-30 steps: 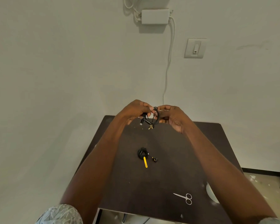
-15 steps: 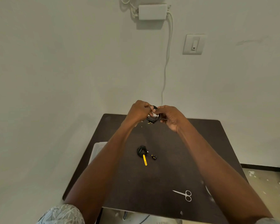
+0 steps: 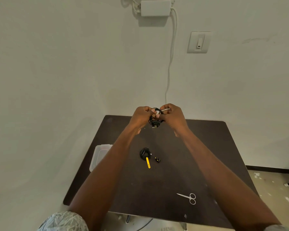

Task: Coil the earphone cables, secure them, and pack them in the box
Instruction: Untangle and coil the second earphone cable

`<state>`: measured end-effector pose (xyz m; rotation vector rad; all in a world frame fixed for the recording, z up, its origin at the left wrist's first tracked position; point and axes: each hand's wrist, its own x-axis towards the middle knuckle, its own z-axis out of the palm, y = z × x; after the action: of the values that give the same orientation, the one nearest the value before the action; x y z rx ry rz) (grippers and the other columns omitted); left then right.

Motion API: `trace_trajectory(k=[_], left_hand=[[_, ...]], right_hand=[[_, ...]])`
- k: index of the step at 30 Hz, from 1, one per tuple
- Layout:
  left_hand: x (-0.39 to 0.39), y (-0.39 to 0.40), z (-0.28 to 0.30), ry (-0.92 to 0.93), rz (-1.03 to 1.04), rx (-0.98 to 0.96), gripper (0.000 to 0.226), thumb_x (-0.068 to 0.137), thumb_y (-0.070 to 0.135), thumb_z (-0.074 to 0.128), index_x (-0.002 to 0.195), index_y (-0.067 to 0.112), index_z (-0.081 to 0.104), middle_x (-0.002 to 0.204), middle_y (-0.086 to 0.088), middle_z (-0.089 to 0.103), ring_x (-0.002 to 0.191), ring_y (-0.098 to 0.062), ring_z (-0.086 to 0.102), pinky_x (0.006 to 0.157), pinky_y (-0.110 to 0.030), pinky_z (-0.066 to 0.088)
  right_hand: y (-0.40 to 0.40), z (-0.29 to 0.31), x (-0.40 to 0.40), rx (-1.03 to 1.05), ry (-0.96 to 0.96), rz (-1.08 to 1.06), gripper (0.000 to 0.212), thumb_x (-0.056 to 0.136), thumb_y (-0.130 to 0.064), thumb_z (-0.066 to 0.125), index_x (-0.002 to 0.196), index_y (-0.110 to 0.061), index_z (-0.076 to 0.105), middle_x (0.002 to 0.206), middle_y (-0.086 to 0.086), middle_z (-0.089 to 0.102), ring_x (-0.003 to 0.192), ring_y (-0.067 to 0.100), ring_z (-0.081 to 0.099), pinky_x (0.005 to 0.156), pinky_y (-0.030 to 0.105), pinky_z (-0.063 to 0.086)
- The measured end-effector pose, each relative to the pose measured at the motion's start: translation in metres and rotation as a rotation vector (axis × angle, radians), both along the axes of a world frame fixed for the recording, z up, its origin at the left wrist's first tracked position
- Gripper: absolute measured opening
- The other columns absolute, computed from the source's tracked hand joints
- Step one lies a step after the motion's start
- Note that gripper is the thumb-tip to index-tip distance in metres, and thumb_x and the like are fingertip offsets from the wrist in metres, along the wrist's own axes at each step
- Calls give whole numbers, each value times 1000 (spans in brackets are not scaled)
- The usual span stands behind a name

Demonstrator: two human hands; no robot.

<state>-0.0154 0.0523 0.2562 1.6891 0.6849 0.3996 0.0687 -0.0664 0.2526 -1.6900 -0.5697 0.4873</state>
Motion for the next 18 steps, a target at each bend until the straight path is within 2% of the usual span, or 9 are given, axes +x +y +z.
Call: trace_trajectory(k=[4,6,7,10,12,15,18], left_hand=[[-2,0,2,-9,24,-31,21,94,16,59,95,-3,69,76,-6,69,65,-8,66,60,-15,51],[-1,-2,2,-3,48,-19,21,95,14,57,95,-2,69,73,-5,68,57,-4,65,53,-12,49],[0,-3,1,6,51,-8,21,96,15,56,94,-1,70,74,-5,69,60,-5,65,56,-14,50],[0,-6,-3,3,10,-9,22,98,16,53,90,3,68,77,-7,72,72,-15,70,76,-28,57],[1,-7,-5,3,0,13,23,98,16,52,91,2,68,78,-7,73,74,-16,70,77,-27,56],[1,-8,-5,-13,10,0,23,98,16,52,93,0,68,79,-9,73,73,-16,69,73,-28,56],[2,-7,-7,-40,21,-35,21,98,16,52,93,3,68,81,-10,74,74,-18,71,75,-32,57]], right_hand=[[-4,-1,-4,33,25,31,29,79,-6,77,104,-10,63,90,16,72,79,24,72,85,46,57],[-4,-3,-5,18,1,18,28,77,-9,76,102,-11,63,89,14,73,82,27,72,83,47,58],[-3,-5,-6,-11,-32,-8,27,75,-8,75,99,-13,64,88,11,73,83,27,72,82,48,58],[-1,-7,-9,-147,-210,-115,23,76,0,66,94,-14,66,85,5,71,83,24,69,76,40,58],[-1,-7,-9,-185,-271,-168,21,77,1,63,92,-13,67,83,3,69,81,23,68,73,39,57],[-3,-8,-7,-161,-211,-143,24,76,-1,61,93,-17,65,81,3,72,78,21,70,73,39,59],[-3,-7,-7,-120,-203,-137,22,77,1,59,88,-18,56,78,6,70,74,21,69,62,30,52]])
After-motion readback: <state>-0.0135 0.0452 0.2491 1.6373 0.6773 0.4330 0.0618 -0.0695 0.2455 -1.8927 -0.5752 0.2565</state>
